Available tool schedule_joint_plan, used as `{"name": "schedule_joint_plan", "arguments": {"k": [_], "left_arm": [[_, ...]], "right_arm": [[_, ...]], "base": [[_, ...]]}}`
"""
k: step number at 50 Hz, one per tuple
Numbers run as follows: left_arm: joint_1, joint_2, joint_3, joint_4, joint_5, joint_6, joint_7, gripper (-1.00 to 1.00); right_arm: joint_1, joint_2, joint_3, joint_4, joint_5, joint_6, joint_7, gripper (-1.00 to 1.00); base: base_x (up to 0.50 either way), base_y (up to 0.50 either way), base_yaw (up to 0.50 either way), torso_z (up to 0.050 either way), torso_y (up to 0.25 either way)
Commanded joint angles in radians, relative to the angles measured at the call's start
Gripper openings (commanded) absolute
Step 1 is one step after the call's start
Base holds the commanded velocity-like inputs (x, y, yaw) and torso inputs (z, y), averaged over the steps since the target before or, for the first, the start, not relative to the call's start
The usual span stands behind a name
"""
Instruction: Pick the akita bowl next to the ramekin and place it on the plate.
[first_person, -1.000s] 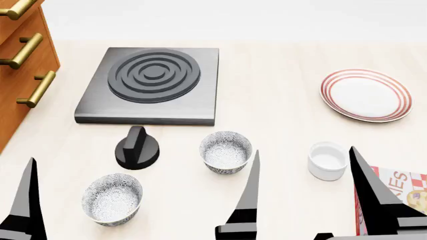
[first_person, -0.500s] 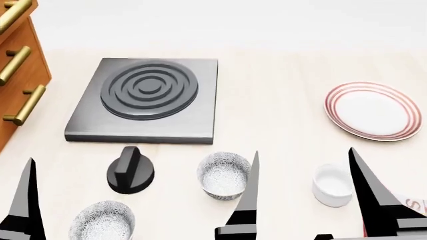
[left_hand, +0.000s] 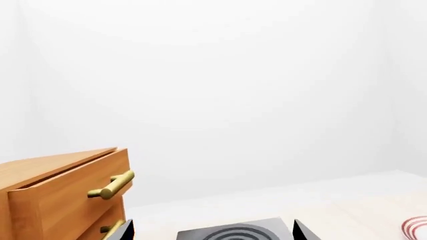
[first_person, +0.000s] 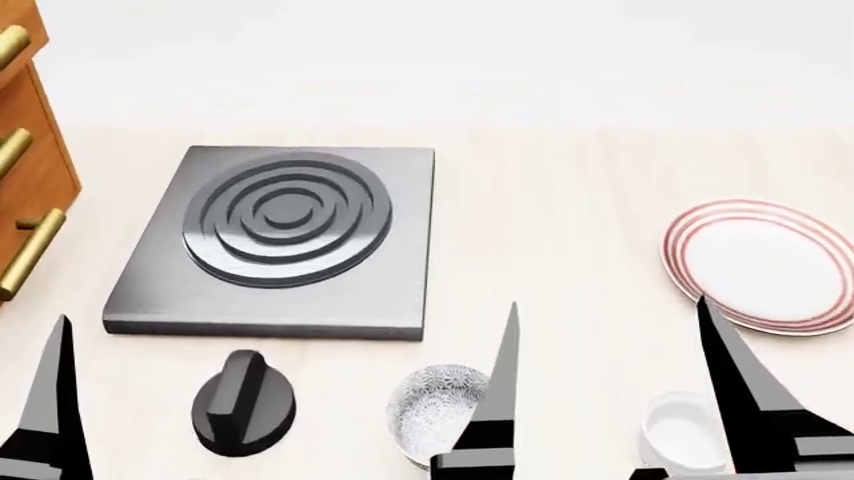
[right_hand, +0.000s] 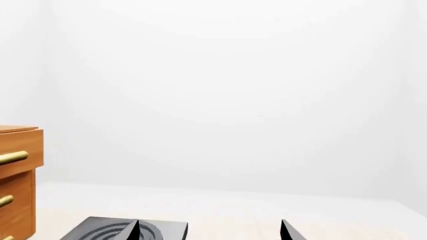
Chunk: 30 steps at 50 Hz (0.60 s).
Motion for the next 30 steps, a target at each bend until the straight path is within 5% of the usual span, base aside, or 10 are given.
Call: {"name": "schedule_joint_plan", "arguments": {"k": [1, 30], "left_arm": [[-0.006, -0.003, 0.004, 0.0, -0.005, 0.002, -0.005, 1.0], [-0.008, -0.008, 0.021, -0.002, -0.002, 0.014, -0.013, 1.0]], "right_arm": [[0.017, 0.003, -0.007, -0.007, 0.01, 0.002, 0.008, 1.0], [0.017, 0.019, -0.025, 0.003, 0.002, -0.027, 0.011, 1.0]], "base": [[0.23, 0.0, 0.0, 0.0, 0.0], [0.23, 0.0, 0.0, 0.0, 0.001]]}}
